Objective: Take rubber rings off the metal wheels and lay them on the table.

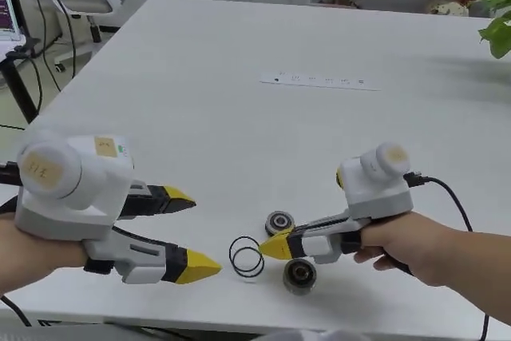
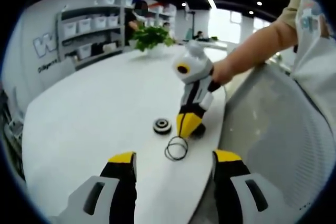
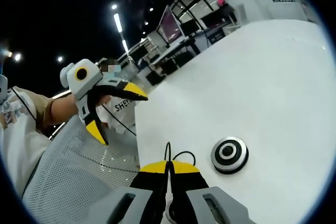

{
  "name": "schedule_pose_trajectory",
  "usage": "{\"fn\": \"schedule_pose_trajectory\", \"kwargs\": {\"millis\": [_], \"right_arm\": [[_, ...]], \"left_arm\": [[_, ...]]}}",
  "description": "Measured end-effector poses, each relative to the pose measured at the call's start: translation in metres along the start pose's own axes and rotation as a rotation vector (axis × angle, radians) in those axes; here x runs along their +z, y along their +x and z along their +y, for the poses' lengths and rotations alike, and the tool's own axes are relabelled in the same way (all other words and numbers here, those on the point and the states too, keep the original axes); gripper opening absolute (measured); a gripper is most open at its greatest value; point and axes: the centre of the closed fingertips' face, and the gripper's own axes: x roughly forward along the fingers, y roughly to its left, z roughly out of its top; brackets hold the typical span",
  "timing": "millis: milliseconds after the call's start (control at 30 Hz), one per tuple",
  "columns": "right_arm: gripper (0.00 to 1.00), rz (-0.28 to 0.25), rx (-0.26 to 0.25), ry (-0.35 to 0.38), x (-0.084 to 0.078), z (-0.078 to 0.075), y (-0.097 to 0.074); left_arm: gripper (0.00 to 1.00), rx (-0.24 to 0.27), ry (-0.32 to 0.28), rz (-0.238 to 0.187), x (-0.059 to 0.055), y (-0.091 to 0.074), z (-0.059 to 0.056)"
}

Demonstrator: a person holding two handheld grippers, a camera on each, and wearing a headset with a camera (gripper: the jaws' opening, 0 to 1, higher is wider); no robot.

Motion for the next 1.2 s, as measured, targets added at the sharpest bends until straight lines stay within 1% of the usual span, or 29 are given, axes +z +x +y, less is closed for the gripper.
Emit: {"fn": "schedule_pose_trajectory", "kwargs": {"millis": [200,333,733,967,1200], "right_arm": [[0.00,0.017,-0.016,0.007,-0.004,-0.005,0.002],[0.00,0.026,-0.040,0.016,-0.007,-0.010,0.003],[0.00,0.040,-0.089,0.043,-0.014,-0.019,0.003],[0.00,0.044,-0.123,0.039,-0.015,-0.025,0.002],[0.04,0.045,-0.131,0.026,-0.015,-0.026,0.000]], "left_arm": [[0.59,0.005,-0.008,0.003,-0.003,-0.003,0.001],[0.59,0.012,-0.016,0.001,-0.004,-0.004,0.002],[0.58,0.010,-0.021,0.010,-0.007,-0.003,0.000],[0.58,0.011,-0.026,0.015,-0.008,-0.003,0.001],[0.58,0.007,-0.028,0.022,-0.009,-0.001,0.001]]}}
